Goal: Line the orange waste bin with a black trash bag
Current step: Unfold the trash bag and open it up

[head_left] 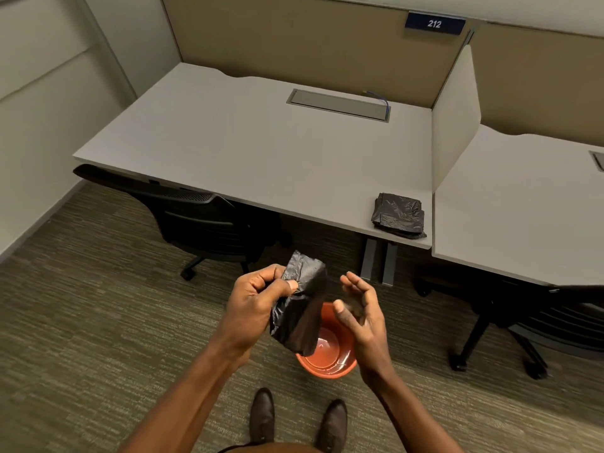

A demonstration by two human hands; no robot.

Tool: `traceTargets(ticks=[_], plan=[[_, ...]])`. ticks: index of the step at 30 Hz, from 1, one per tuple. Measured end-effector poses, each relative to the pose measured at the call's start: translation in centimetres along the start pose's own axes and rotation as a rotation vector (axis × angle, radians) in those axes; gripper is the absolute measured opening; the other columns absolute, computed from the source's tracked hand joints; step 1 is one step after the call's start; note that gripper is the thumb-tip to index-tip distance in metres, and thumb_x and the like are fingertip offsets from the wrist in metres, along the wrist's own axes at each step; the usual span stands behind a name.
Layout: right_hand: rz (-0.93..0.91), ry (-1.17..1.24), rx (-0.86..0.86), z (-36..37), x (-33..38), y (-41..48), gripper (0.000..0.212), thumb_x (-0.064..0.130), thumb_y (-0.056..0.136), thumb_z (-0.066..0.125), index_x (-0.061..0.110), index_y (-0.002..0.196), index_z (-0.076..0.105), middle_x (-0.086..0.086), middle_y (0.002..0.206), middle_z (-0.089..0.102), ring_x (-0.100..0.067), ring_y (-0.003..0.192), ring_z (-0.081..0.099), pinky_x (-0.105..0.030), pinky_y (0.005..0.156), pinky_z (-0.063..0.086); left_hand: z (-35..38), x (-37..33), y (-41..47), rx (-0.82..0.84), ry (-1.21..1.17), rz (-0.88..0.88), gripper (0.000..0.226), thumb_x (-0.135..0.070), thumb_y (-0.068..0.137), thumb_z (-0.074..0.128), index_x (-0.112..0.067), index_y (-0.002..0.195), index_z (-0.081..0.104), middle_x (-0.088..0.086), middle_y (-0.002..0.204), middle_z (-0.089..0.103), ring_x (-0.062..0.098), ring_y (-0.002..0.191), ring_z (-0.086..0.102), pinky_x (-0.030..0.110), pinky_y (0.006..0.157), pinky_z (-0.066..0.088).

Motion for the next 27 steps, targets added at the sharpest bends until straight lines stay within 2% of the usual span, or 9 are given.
traceTargets(ticks=[3, 6, 9, 13, 16, 18, 22, 25, 27], plan=[[-0.086, -0.029, 0.209, 0.2, 1.6, 1.3, 0.089, 0.048, 0.079, 0.082, 0.027, 0.158, 0.046, 0.006, 0.158, 0.058, -0.017, 0.149, 0.052, -0.057, 0.122, 0.041, -0.3, -0.9, 0.0, 0.106, 0.009, -0.034, 0.044, -0.015, 0.091, 0.067, 0.027, 0.098, 0.057, 0.023, 0.097, 0.063, 0.034, 0.091, 0.056, 0.037, 0.074, 0.049], [-0.069, 0.025, 0.4, 1.2, 3.0, 2.1, 0.086, 0.04, 0.079, 0.089, 0.025, 0.155, 0.051, -0.001, 0.152, 0.064, -0.025, 0.142, 0.061, -0.059, 0.114, 0.051, -0.5, -1.4, 0.1, 0.15, 0.0, -0.062, 0.028, -0.017, 0.09, 0.067, 0.009, 0.087, 0.061, 0.017, 0.09, 0.055, 0.03, 0.077, 0.048, 0.033, 0.068, 0.042], [-0.068, -0.01, 0.46, 2.1, 3.5, 2.4, 0.074, 0.038, 0.078, 0.094, 0.022, 0.144, 0.064, -0.006, 0.141, 0.071, -0.027, 0.132, 0.067, -0.051, 0.109, 0.056, -0.7, -1.9, 0.2, 0.152, -0.074, -0.068, 0.016, -0.016, 0.088, 0.069, 0.0, 0.089, 0.065, 0.014, 0.082, 0.057, 0.017, 0.074, 0.056, 0.028, 0.067, 0.048], [0.006, 0.017, 0.587, 2.2, 2.3, 2.5, 0.049, 0.01, 0.081, 0.093, 0.009, 0.127, 0.075, -0.012, 0.127, 0.079, -0.031, 0.124, 0.074, -0.044, 0.104, 0.059, -2.4, -2.5, 1.0, 0.145, -0.255, -0.106, 0.023, -0.017, 0.074, 0.077, -0.002, 0.091, 0.072, 0.013, 0.095, 0.072, 0.023, 0.088, 0.072, 0.031, 0.082, 0.06], [0.096, -0.064, 0.672, 1.7, 1.3, 2.2, 0.035, 0.013, 0.079, 0.095, 0.006, 0.11, 0.08, -0.015, 0.112, 0.083, -0.03, 0.107, 0.08, -0.044, 0.095, 0.063, -5.0, -3.4, 2.3, 0.073, -0.438, -0.134, 0.024, -0.021, 0.074, 0.079, -0.009, 0.094, 0.072, 0.01, 0.101, 0.072, 0.025, 0.094, 0.074, 0.035, 0.091, 0.062], [0.141, -0.114, 0.712, 1.0, 0.5, 2.0, 0.033, 0.015, 0.078, 0.095, 0.003, 0.105, 0.081, -0.015, 0.108, 0.084, -0.028, 0.102, 0.081, -0.042, 0.092, 0.064, -6.9, -3.8, 3.4, -0.014, -0.485, -0.154, 0.019, -0.023, 0.09, 0.063, -0.012, 0.088, 0.078, 0.007, 0.098, 0.077, 0.025, 0.09, 0.078, 0.036, 0.089, 0.064], [0.213, -0.111, 0.747, -0.2, -0.5, 1.8, 0.021, 0.009, 0.083, 0.091, 0.002, 0.101, 0.081, -0.028, 0.116, 0.078, -0.046, 0.114, 0.074, -0.06, 0.102, 0.059, -10.0, -3.8, 6.0, -0.22, -0.431, -0.186, 0.043, -0.033, 0.102, 0.056, -0.018, 0.075, 0.086, 0.005, 0.088, 0.084, 0.023, 0.075, 0.084, 0.037, 0.079, 0.064], [0.271, -0.047, 0.718, -0.6, -0.6, 1.7, 0.016, 0.014, 0.086, 0.09, 0.014, 0.101, 0.085, -0.016, 0.114, 0.082, -0.034, 0.112, 0.077, -0.042, 0.097, 0.062, -10.9, -2.5, 7.7, -0.369, -0.415, -0.257, 0.043, -0.043, 0.111, 0.053, -0.011, 0.112, 0.082, 0.015, 0.108, 0.084, 0.031, 0.095, 0.083, 0.05, 0.092, 0.06], [0.334, 0.054, 0.658, -0.7, -0.7, 1.7, 0.014, 0.013, 0.088, 0.088, 0.01, 0.1, 0.083, -0.011, 0.105, 0.083, -0.026, 0.1, 0.079, -0.033, 0.088, 0.061, -10.6, -0.9, 8.2, -0.43, -0.441, -0.298, 0.06, -0.057, 0.112, 0.047, -0.007, 0.134, 0.07, 0.019, 0.118, 0.082, 0.034, 0.11, 0.076, 0.053, 0.103, 0.057]])
Point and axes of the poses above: each hand's wrist, its own y-axis towards the middle knuckle, its own z-axis out of the palm, x = y × z, the point moved 4 cm from there along y, towards the middle knuckle
